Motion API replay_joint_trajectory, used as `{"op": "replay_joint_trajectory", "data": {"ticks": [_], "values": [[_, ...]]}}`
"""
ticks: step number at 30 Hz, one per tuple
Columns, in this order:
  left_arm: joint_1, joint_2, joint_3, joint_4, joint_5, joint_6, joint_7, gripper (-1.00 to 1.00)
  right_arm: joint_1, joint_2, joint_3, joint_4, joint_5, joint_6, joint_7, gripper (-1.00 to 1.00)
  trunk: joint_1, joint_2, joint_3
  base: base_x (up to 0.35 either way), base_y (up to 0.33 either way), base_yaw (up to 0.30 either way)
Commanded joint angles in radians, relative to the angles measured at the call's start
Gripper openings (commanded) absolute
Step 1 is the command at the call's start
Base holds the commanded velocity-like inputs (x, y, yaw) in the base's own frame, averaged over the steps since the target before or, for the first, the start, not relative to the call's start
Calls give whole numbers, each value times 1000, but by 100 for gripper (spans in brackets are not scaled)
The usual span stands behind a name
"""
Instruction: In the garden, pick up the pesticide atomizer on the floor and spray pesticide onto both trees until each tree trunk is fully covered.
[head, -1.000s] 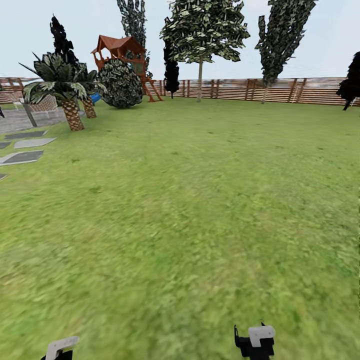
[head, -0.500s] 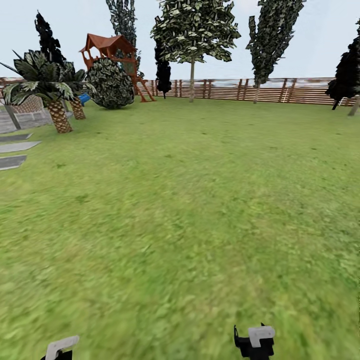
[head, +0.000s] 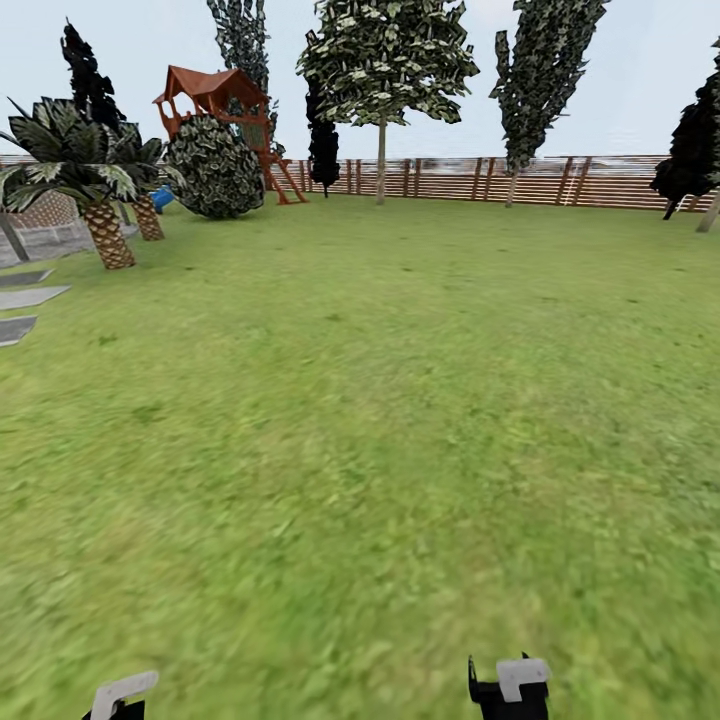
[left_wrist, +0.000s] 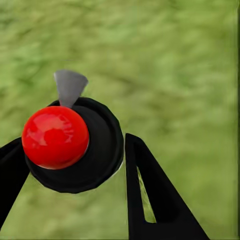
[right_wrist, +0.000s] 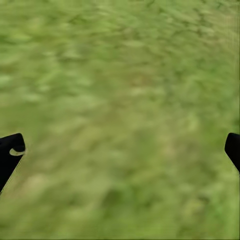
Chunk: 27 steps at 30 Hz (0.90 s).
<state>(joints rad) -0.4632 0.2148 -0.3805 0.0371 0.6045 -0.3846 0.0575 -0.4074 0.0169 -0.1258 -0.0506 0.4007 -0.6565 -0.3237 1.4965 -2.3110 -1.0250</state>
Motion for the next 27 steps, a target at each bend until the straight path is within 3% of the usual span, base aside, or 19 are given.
{"op": "replay_joint_trajectory", "data": {"ticks": [1, 27], "values": [[0, 0, 0, 0, 0, 0, 1, -100, 0, 0, 0, 1, 0, 0, 0, 100, 0, 0, 0, 339, 0, 0], [0, 0, 0, 1, 0, 0, 1, -100, 1, 1, 0, 24, 1, 2, 2, 100, 0, 0, 0, 339, 0, 0]]}}
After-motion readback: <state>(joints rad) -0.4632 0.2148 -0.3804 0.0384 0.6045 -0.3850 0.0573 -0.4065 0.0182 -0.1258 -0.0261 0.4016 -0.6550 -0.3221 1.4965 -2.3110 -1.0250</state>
